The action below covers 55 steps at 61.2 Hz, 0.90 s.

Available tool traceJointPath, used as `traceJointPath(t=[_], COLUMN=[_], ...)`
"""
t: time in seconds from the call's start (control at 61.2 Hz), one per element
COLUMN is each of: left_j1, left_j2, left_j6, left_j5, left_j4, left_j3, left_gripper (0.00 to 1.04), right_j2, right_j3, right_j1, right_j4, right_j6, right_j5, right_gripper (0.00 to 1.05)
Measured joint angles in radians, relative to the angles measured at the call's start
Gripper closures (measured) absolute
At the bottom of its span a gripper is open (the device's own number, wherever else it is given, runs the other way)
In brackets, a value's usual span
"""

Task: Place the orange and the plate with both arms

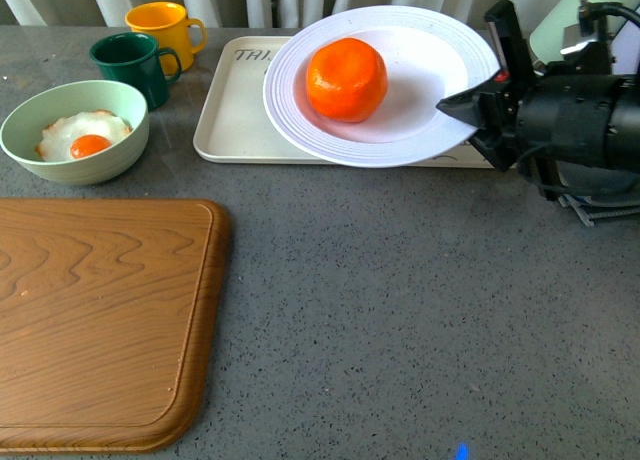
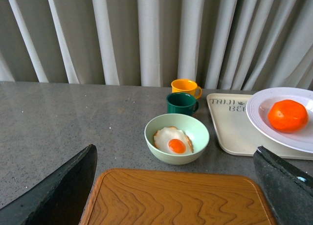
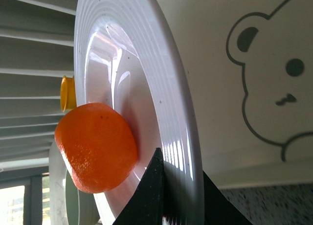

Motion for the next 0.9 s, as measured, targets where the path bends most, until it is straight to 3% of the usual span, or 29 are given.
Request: traceJointPath(t=[0.359,0.735,0.899], left_j1=[0.000,0.000,0.000], left_j2=[0.000,0.000,0.000], left_j6=[0.000,0.000,0.000], left_j5=[0.000,0.000,0.000], left_j4=[0.000,0.000,0.000], left_j3=[0.000,0.000,0.000], left_gripper=[0.09,0.09,0.09], right_j2=[0.113,0.142,0.142], right_j3=[0.258,0.277,0.262], right_j1=[0.023,0.023,0.019], right_j4=[-0.165,-0.205,-0.203], right_j6=[-0.003,-0.027,-0.037], right_j5=[0.017,0.031,0.033], right_gripper=[1.01,1.01,0.78])
